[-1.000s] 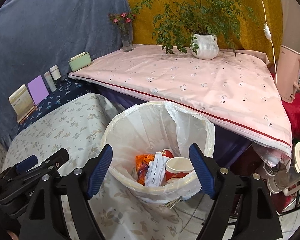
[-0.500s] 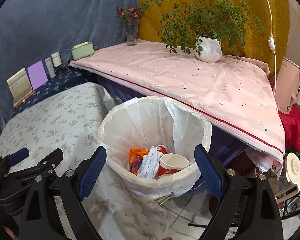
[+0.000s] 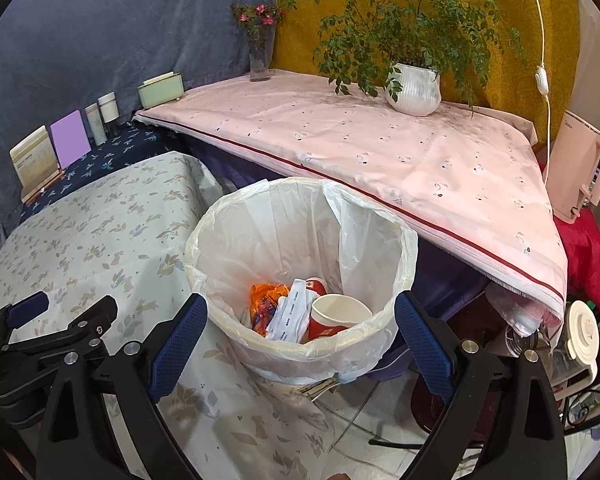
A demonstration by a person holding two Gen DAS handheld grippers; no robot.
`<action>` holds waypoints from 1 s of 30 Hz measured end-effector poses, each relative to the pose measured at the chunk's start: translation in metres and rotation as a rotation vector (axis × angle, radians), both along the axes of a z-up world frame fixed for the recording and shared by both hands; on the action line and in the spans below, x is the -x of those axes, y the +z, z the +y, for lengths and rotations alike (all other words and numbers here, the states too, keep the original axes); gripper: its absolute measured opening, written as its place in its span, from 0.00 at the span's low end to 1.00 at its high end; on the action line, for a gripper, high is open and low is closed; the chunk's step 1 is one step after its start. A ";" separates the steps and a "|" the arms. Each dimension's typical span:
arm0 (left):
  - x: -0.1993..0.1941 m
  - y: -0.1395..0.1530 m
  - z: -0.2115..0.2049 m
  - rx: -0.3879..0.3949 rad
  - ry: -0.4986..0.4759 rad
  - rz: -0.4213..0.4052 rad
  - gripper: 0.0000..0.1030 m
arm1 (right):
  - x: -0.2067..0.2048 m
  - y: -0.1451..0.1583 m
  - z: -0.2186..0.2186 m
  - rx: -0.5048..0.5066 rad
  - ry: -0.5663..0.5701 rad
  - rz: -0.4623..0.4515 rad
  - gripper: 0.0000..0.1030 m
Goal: Collect trash
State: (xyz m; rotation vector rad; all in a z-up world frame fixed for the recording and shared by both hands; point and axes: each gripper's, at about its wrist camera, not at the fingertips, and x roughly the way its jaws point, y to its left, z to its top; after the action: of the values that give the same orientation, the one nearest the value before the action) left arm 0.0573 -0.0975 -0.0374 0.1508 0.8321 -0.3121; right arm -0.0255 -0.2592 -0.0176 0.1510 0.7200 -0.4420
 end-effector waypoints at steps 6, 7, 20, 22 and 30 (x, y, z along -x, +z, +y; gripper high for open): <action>0.000 -0.002 0.001 0.000 0.007 0.008 0.89 | 0.000 -0.005 0.001 -0.003 0.002 0.014 0.93; 0.000 -0.003 0.001 0.001 0.006 0.009 0.89 | 0.000 -0.006 0.001 -0.003 0.002 0.015 0.93; 0.003 -0.004 -0.002 0.000 -0.004 0.008 0.89 | 0.000 -0.011 0.001 0.004 0.004 0.022 0.93; 0.004 -0.003 -0.002 -0.001 -0.005 0.002 0.89 | 0.000 -0.012 0.001 0.011 0.003 0.025 0.93; 0.006 -0.003 -0.005 -0.004 -0.014 -0.005 0.89 | -0.001 -0.012 0.001 0.012 0.003 0.025 0.93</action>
State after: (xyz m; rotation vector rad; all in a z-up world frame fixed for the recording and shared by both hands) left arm 0.0510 -0.1027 -0.0400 0.1613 0.8267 -0.3236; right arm -0.0249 -0.2582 -0.0292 0.1338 0.7417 -0.4456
